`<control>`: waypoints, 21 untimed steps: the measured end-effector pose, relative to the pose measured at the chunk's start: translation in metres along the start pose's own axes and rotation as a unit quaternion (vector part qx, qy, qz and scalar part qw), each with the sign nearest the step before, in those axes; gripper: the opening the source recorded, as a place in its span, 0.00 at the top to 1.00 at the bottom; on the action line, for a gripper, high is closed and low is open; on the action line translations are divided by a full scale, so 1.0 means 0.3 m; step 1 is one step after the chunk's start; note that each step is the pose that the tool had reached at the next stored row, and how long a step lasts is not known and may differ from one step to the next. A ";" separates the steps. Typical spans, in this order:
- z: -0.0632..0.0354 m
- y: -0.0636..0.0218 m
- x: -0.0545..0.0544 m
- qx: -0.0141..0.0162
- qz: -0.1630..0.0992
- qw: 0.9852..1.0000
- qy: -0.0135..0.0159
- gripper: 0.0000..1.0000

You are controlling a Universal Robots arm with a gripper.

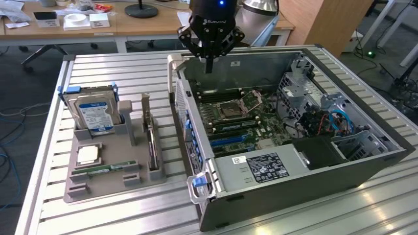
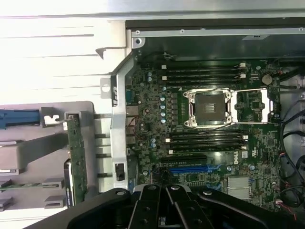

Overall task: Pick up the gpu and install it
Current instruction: 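Reach for the gpu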

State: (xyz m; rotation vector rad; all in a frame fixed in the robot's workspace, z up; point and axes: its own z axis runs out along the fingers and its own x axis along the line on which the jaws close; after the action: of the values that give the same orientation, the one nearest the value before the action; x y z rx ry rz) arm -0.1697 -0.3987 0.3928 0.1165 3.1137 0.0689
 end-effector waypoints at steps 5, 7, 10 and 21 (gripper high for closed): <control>-0.001 -0.003 0.043 0.000 0.000 1.000 0.000 0.89; -0.001 -0.004 0.061 0.000 0.000 1.000 0.000 0.89; -0.001 -0.006 0.089 0.000 0.000 1.000 0.000 0.89; -0.003 -0.012 0.177 0.000 0.000 1.000 0.000 0.89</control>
State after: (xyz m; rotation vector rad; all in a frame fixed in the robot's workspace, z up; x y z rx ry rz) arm -0.2228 -0.3985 0.3923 0.1166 3.1137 0.0688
